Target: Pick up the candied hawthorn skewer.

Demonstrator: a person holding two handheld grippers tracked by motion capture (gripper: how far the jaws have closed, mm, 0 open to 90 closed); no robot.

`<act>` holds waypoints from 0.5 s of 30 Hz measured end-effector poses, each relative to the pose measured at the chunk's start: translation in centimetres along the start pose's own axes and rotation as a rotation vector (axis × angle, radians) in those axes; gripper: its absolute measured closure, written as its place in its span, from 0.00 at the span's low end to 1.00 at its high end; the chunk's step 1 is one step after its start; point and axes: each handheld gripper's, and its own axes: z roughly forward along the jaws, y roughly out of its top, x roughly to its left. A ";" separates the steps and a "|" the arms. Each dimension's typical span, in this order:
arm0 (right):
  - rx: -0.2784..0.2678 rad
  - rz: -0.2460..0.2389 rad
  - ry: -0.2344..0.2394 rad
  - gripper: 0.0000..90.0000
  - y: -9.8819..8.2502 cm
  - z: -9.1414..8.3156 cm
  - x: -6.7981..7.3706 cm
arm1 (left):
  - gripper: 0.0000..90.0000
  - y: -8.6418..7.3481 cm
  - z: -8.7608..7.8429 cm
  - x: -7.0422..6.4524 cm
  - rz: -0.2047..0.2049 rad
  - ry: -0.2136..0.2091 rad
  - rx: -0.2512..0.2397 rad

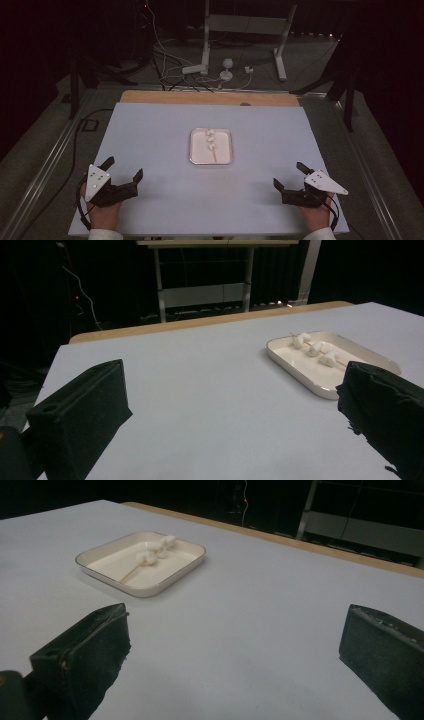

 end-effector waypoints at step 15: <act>0.004 0.020 -0.003 0.00 0.0 0.1 0.2 | 0.01 1.4 -0.2 -0.4 -0.029 0.018 0.039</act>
